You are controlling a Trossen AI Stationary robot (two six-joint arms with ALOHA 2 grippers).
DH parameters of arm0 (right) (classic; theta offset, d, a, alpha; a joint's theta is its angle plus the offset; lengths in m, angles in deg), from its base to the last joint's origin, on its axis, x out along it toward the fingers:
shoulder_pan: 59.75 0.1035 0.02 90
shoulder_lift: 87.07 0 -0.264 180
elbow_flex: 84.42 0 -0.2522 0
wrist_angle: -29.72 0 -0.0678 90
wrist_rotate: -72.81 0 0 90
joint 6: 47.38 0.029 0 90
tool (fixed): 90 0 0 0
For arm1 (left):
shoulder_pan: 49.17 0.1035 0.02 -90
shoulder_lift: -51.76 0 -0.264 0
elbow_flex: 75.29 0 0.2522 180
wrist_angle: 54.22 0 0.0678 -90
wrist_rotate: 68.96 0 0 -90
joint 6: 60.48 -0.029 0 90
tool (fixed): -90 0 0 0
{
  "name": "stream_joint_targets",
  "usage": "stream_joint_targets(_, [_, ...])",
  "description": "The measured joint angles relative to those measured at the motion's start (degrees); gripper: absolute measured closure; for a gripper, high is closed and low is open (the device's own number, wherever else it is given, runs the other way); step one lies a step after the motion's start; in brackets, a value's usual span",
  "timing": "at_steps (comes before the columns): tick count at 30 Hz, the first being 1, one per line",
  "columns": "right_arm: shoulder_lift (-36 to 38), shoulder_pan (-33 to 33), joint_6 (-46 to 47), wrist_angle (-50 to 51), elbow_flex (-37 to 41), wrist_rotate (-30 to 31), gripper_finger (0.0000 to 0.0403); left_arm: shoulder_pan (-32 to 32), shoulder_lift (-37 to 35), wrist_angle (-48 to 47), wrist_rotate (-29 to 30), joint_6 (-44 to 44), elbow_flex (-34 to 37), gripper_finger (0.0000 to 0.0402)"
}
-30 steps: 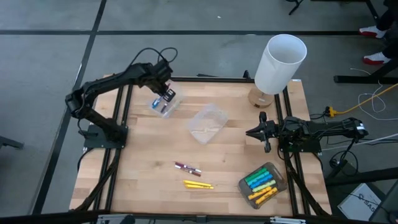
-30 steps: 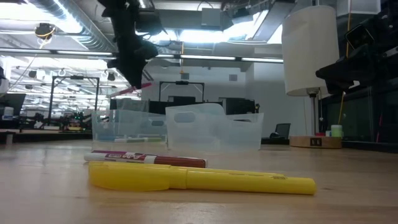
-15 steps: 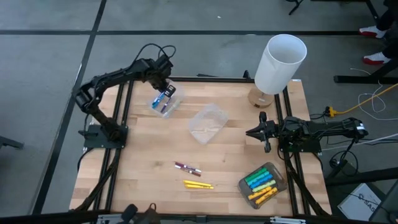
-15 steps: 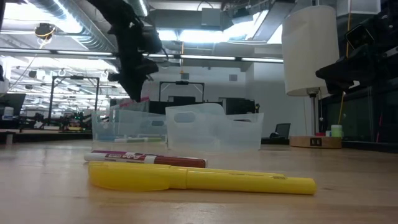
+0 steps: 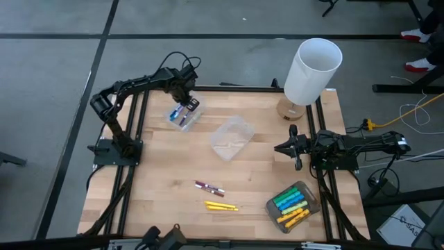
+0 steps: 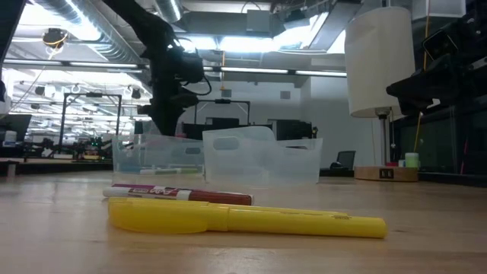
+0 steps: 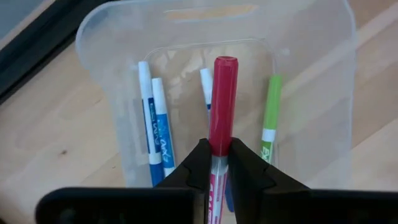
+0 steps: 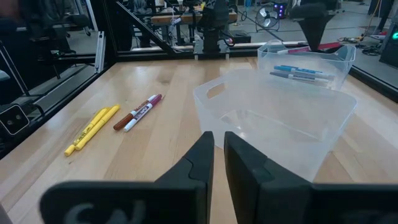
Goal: Pick & Place Markers
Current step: Put the pink marker into the transparent bin, then put the brown marker into the transparent bin
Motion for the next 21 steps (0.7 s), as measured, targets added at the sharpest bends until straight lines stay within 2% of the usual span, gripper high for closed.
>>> stream_joint_targets(10, [0.0, -0.02, 0.0, 0.0, 0.0, 0.0, 0.0363, 0.0, 0.0, 0.58, -1.25, 0.02, 0.0, 0.0309])
stream_joint_targets(21, [0.0, 0.0, 0.0, -0.01, 0.01, 0.0, 0.0363, 0.0, 0.0, 0.53, -1.25, 0.02, 0.0, 0.0309])
